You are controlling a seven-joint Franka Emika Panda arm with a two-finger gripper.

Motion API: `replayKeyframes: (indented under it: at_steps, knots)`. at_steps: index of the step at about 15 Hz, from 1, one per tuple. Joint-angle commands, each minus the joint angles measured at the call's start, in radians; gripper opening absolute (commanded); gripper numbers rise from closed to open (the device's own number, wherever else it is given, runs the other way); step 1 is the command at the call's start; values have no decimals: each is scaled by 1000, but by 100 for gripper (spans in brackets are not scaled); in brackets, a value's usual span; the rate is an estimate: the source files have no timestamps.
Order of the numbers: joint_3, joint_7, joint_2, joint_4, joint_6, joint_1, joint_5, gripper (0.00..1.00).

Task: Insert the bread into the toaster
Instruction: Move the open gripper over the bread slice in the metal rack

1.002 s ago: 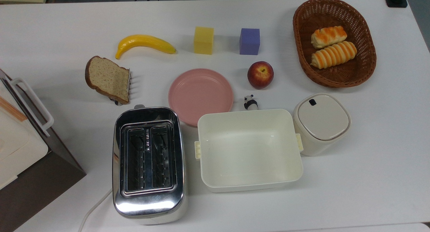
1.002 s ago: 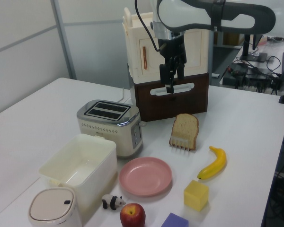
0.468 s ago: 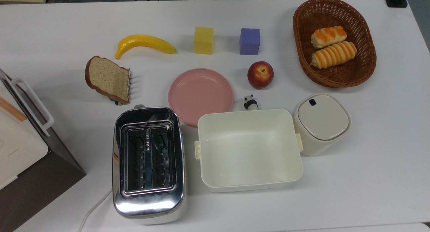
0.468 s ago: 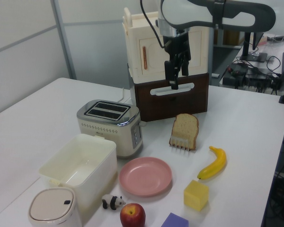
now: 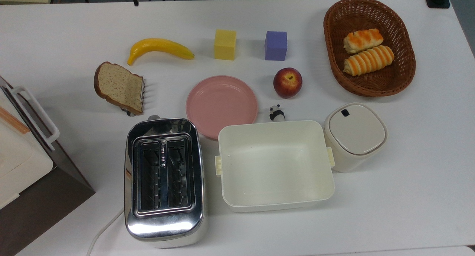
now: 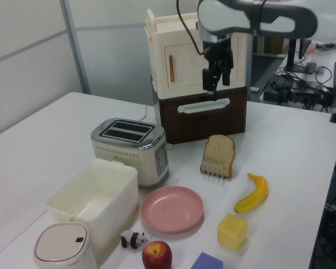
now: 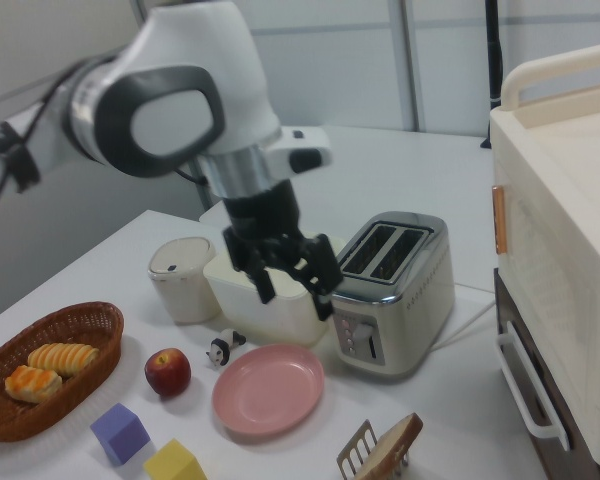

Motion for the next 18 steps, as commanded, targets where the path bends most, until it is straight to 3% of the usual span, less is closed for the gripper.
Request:
replayKeyframes:
  at_steps: [1, 7, 18]
  knots:
    - [-2, -23, 28, -2, 62, -33, -9, 100]
    - [-2, -46, 73, -8, 94, -108, -18, 100]
    - [0, -46, 150, -37, 139, -131, -33, 100]
